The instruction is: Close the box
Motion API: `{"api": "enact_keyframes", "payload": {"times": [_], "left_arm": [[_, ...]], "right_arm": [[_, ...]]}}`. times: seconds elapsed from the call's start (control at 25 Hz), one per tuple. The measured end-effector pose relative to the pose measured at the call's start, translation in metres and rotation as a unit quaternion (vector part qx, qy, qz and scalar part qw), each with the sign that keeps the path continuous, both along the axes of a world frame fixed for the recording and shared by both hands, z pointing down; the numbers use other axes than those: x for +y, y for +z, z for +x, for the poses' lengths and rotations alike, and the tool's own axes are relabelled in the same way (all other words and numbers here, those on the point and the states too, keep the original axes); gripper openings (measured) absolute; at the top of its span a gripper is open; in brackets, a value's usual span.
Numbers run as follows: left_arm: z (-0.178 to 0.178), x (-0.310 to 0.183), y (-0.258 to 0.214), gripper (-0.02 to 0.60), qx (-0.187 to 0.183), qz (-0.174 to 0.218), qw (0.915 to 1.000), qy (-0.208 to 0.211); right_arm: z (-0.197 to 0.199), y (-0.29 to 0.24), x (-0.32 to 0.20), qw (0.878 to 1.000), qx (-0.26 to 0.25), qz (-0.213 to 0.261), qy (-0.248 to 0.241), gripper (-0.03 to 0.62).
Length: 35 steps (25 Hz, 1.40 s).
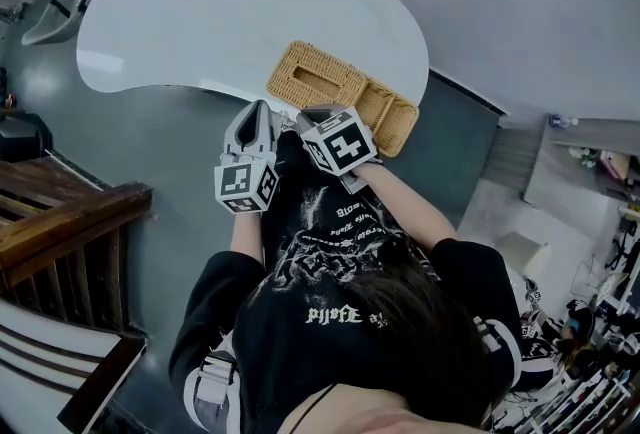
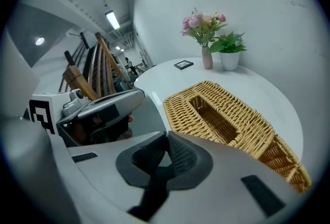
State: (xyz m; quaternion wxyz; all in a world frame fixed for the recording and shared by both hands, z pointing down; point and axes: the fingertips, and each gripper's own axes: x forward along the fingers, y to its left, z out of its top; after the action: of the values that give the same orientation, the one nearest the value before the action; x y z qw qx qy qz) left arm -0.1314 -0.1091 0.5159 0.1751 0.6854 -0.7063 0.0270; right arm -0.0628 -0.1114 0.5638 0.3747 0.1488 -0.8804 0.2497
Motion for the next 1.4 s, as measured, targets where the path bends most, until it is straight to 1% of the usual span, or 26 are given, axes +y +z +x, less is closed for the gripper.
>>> {"api": "enact_keyframes", "payload": {"times": [0.12, 0.24, 0.32, 0.36, 0.44, 0.52, 0.56, 0.64, 0.72, 0.84, 0.96, 1.2, 1.4], "left_arm": [[0.002, 0.000, -0.001, 0.029, 0.002, 0.003, 1.0000, 0.002], [0.004, -0.002, -0.005, 0.029, 0.007, 0.008, 0.9999, 0.003], [0.005, -0.005, -0.007, 0.029, 0.008, 0.011, 0.9999, 0.003], [0.006, -0.006, -0.007, 0.029, 0.008, 0.011, 0.9999, 0.004], [0.008, -0.009, -0.008, 0.029, 0.008, 0.012, 0.9999, 0.008], [0.011, -0.010, -0.008, 0.029, 0.006, 0.011, 0.9998, 0.013], [0.013, -0.011, -0.009, 0.029, 0.004, 0.011, 0.9998, 0.015], [0.017, -0.012, -0.010, 0.029, 0.003, 0.012, 0.9997, 0.020], [0.021, -0.014, -0.011, 0.029, 0.002, 0.014, 0.9996, 0.026], [0.028, -0.017, -0.012, 0.029, 0.001, 0.016, 0.9993, 0.034], [0.033, -0.019, -0.011, 0.029, 0.000, 0.017, 0.9991, 0.040], [0.037, -0.021, -0.010, 0.029, -0.002, 0.016, 0.9990, 0.041], [0.039, -0.025, -0.010, 0.029, -0.004, 0.016, 0.9989, 0.044]], "right_arm": [[-0.001, -0.004, 0.002, 1.000, -0.012, -0.005, -0.004, 0.040], [-0.002, -0.014, 0.004, 0.998, -0.047, -0.032, 0.000, 0.058], [-0.003, -0.025, 0.002, 0.997, -0.074, -0.032, 0.005, 0.066], [-0.002, -0.031, 0.000, 0.996, -0.085, -0.021, 0.007, 0.071], [0.000, -0.040, -0.009, 0.995, -0.092, 0.023, 0.011, 0.071], [0.005, -0.046, -0.020, 0.993, -0.092, 0.072, 0.025, 0.051], [0.008, -0.049, -0.025, 0.990, -0.101, 0.089, 0.035, 0.040], [0.014, -0.060, -0.035, 0.983, -0.137, 0.108, 0.062, 0.029], [0.023, -0.065, -0.046, 0.976, -0.154, 0.124, 0.091, 0.025], [0.041, -0.061, -0.059, 0.970, -0.148, 0.146, 0.123, 0.025], [0.055, -0.055, -0.065, 0.967, -0.139, 0.164, 0.139, 0.025], [0.071, -0.054, -0.076, 0.966, -0.124, 0.179, 0.143, 0.025], [0.071, -0.052, -0.074, 0.966, -0.119, 0.187, 0.136, 0.023]]}}
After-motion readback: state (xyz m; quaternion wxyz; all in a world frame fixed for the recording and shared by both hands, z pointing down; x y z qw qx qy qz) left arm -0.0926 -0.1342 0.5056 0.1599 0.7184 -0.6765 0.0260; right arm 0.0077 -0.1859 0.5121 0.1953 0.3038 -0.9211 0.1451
